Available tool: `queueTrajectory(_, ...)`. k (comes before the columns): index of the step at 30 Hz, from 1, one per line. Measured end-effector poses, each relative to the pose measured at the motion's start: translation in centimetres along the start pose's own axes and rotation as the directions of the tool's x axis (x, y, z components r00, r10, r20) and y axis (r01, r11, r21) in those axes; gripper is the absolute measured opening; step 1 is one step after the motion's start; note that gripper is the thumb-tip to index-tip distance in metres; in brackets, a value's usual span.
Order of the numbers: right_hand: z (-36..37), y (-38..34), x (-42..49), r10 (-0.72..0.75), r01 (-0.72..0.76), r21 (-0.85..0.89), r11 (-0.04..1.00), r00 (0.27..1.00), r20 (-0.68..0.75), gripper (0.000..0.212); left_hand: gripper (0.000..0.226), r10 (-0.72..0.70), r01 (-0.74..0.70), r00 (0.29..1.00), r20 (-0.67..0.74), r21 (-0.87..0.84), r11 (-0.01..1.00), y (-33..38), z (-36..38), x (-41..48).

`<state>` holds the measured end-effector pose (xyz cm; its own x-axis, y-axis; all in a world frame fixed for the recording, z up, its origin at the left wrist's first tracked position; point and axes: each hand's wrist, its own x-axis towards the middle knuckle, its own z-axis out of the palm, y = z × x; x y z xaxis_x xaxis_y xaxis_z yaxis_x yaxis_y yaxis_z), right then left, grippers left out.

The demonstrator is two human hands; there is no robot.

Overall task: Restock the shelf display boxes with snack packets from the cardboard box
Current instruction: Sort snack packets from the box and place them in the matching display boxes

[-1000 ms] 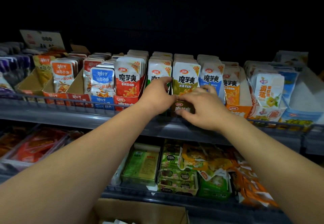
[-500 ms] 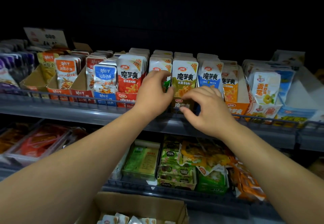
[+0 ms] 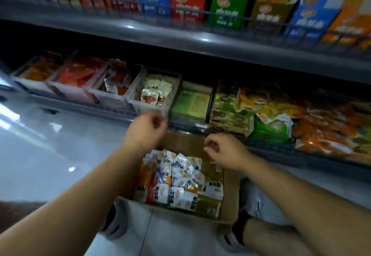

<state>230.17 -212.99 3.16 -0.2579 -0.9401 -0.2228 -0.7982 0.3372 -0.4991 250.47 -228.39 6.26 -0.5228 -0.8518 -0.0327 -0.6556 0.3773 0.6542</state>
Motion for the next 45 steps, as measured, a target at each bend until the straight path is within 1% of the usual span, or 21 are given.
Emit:
queueTrajectory(3, 5.7, 2.7, 0.5, 0.155, -0.160, 0.057, 0.985, 0.984, 0.089, 0.015, 0.008, -0.150, 0.142, 0.978, 0.144, 0.069, 0.988, -5.1, 3.1, -1.9)
queueTrajectory(8, 13.3, 5.8, 0.9, 0.341, -0.357, 0.089, 0.930, 0.927, 0.154, 0.009, 0.013, -0.215, 0.192, 0.934, 0.284, 0.108, 0.975, -9.7, 7.0, -3.0)
queueTrajectory(13, 17.9, 7.2, 2.0, 0.431, -0.452, 0.045, 0.891, 0.872, 0.230, 0.032, 0.003, -0.307, 0.250, 0.849, 0.429, 0.186, 0.950, -12.8, 9.9, -3.1)
queueTrajectory(14, 18.2, 7.4, 2.3, 0.454, -0.471, 0.021, 0.882, 0.861, 0.228, 0.033, 0.002, -0.321, 0.254, 0.839, 0.439, 0.206, 0.945, -13.4, 10.4, -3.1)
queueTrajectory(17, 18.7, 8.3, 2.8, 0.506, -0.504, -0.060, 0.862, 0.842, 0.187, 0.035, 0.015, -0.353, 0.262, 0.814, 0.462, 0.252, 0.932, -14.6, 11.5, -3.4)
queueTrajectory(18, 18.9, 8.4, 3.0, 0.512, -0.513, -0.047, 0.857, 0.837, 0.191, 0.035, 0.017, -0.353, 0.263, 0.811, 0.467, 0.248, 0.932, -14.8, 11.8, -3.4)
queueTrajectory(21, 19.3, 8.2, 3.3, 0.516, -0.549, 0.097, 0.830, 0.822, 0.239, 0.035, 0.024, -0.335, 0.263, 0.819, 0.467, 0.213, 0.941, -14.6, 12.3, -3.2)
queueTrajectory(23, 19.6, 8.3, 3.5, 0.523, -0.559, 0.098, 0.824, 0.815, 0.251, 0.032, 0.026, -0.313, 0.250, 0.827, 0.467, 0.194, 0.949, -14.4, 12.5, -3.1)
queueTrajectory(25, 19.6, 8.7, 3.7, 0.574, -0.578, -0.011, 0.816, 0.807, 0.142, 0.032, 0.028, -0.302, 0.241, 0.826, 0.476, 0.186, 0.952, -14.4, 12.6, -3.2)
queueTrajectory(26, 19.6, 8.9, 3.8, 0.603, -0.602, -0.033, 0.798, 0.794, 0.078, 0.035, 0.030, -0.300, 0.242, 0.825, 0.479, 0.181, 0.953, -14.5, 12.6, -3.3)
queueTrajectory(27, 19.6, 9.1, 4.0, 0.631, -0.632, -0.003, 0.775, 0.774, 0.057, 0.040, 0.031, -0.301, 0.247, 0.824, 0.480, 0.174, 0.953, -14.6, 12.6, -3.3)
queueTrajectory(28, 19.6, 9.1, 4.0, 0.653, -0.657, 0.035, 0.753, 0.752, 0.084, 0.048, 0.031, -0.298, 0.250, 0.825, 0.479, 0.164, 0.954, -14.6, 12.6, -3.3)
queueTrajectory(30, 20.0, 9.0, 3.8, 0.650, -0.663, 0.038, 0.747, 0.742, 0.166, 0.066, 0.033, -0.295, 0.251, 0.825, 0.482, 0.155, 0.956, -14.5, 12.5, -3.4)
queueTrajectory(31, 20.2, 9.0, 3.5, 0.642, -0.655, 0.015, 0.756, 0.745, 0.179, 0.073, 0.033, -0.296, 0.254, 0.823, 0.484, 0.152, 0.955, -14.5, 12.5, -3.4)
queueTrajectory(33, 20.8, 8.9, 3.0, 0.633, -0.640, 0.010, 0.768, 0.762, 0.139, 0.078, 0.033, -0.307, 0.275, 0.823, 0.478, 0.137, 0.952, -14.7, 12.5, -3.4)
queueTrajectory(37, 21.5, 8.4, 2.7, 0.655, -0.658, 0.011, 0.753, 0.750, 0.094, 0.071, 0.035, -0.344, 0.341, 0.823, 0.452, 0.091, 0.936, -15.4, 12.5, -3.5)
queueTrajectory(38, 21.5, 8.2, 2.7, 0.662, -0.666, 0.040, 0.744, 0.745, 0.087, 0.064, 0.034, -0.349, 0.354, 0.824, 0.447, 0.076, 0.932, -15.5, 12.5, -3.5)
queueTrajectory(40, 20.9, 8.0, 2.8, 0.669, -0.667, 0.133, 0.733, 0.742, 0.030, 0.040, 0.030, -0.345, 0.369, 0.830, 0.437, 0.033, 0.929, -15.6, 12.5, -3.4)
queueTrajectory(42, 19.7, 7.4, 2.7, 0.657, -0.638, 0.189, 0.746, 0.752, -0.052, 0.028, 0.023, -0.329, 0.376, 0.841, 0.429, -0.025, 0.926, -15.4, 12.3, -3.3)
queueTrajectory(44, 18.3, 6.3, 2.8, 0.656, -0.604, 0.348, 0.717, 0.753, -0.046, 0.024, 0.020, -0.304, 0.371, 0.856, 0.419, -0.086, 0.925, -15.1, 12.0, -3.4)
queueTrajectory(45, 17.5, 5.5, 3.1, 0.648, -0.580, 0.461, 0.671, 0.762, 0.016, 0.024, 0.022, -0.290, 0.367, 0.863, 0.414, -0.118, 0.923, -14.8, 11.7, -3.5)
